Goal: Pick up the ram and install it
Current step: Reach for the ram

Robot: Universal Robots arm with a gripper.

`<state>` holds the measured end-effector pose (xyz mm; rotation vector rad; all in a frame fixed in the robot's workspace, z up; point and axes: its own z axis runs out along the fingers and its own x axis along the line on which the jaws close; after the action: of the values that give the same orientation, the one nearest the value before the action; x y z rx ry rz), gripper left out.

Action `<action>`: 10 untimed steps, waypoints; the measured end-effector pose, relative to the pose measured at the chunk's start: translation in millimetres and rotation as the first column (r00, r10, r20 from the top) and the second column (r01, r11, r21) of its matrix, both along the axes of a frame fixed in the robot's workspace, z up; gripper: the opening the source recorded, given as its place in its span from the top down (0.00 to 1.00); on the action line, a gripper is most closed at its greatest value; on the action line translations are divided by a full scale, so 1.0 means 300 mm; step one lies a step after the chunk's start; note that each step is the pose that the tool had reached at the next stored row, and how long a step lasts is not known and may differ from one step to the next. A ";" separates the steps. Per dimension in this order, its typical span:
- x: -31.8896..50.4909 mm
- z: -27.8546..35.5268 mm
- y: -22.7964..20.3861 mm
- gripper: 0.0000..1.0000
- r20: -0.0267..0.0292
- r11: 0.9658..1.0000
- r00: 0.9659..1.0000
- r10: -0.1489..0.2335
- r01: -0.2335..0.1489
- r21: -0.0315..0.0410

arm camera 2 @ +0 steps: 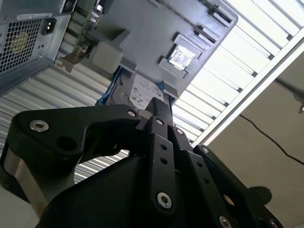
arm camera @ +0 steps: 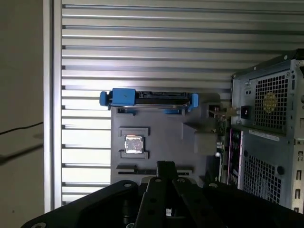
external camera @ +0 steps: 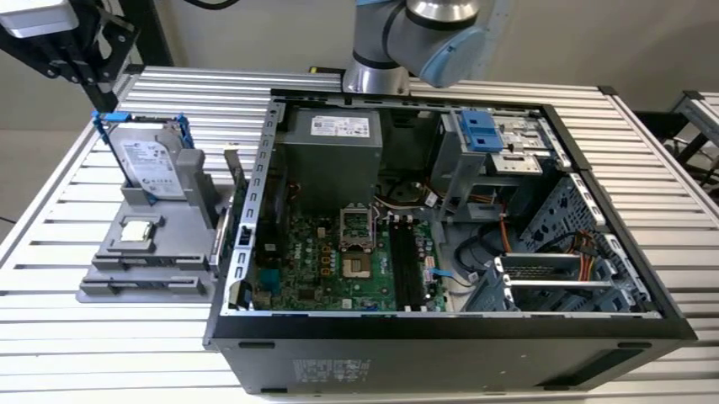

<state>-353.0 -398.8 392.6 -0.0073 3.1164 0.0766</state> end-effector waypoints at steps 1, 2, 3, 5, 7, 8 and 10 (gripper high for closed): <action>-0.007 0.000 0.000 1.00 0.000 1.000 1.000 0.000 0.000 0.000; -0.014 0.000 0.000 1.00 0.000 1.000 1.000 0.000 0.000 0.000; -0.020 0.000 0.000 1.00 0.000 1.000 1.000 0.000 0.000 0.000; -0.030 0.000 0.000 1.00 0.000 1.000 1.000 0.000 0.000 0.000; -0.038 0.000 0.000 1.00 0.000 1.000 1.000 0.000 0.000 0.000; -0.043 0.000 0.000 1.00 0.000 1.000 1.000 0.000 0.000 0.000; -0.050 0.000 0.000 1.00 0.000 1.000 1.000 0.000 0.000 0.000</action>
<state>-368.0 -398.8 392.6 -0.0072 3.1164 0.0766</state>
